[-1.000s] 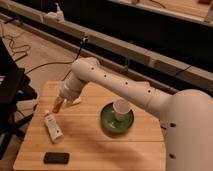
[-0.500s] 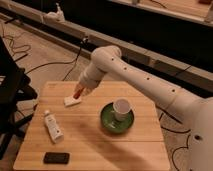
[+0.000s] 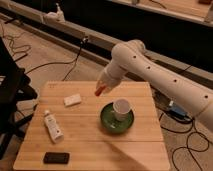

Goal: Place the pepper in the ceramic cup

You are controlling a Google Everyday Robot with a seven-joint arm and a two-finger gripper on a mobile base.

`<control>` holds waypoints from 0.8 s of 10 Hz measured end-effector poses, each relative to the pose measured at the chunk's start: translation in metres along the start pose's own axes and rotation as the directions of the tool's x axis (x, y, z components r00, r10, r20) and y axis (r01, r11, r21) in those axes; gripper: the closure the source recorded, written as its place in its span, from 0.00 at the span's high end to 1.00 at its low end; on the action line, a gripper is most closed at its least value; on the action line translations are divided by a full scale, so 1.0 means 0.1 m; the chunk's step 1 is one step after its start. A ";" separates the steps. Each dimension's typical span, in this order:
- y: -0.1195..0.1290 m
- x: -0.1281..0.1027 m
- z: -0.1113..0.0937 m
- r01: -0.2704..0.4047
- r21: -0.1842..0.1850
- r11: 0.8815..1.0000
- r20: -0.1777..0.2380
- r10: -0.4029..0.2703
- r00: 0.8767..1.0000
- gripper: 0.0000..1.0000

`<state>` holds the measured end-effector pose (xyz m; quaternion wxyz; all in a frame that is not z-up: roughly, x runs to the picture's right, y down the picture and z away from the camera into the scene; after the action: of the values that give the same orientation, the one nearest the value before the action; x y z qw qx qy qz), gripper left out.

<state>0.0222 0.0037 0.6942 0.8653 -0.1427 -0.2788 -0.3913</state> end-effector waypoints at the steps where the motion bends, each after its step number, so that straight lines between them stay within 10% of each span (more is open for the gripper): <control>1: 0.16 0.03 -0.08 -0.038 -0.013 0.999 -0.015 0.038 0.999 0.00; 8: 0.38 0.09 -0.19 -0.100 -0.012 0.995 -0.036 0.100 0.994 0.00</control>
<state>0.0629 0.0147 0.6832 0.8875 -0.1556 -0.2533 -0.3520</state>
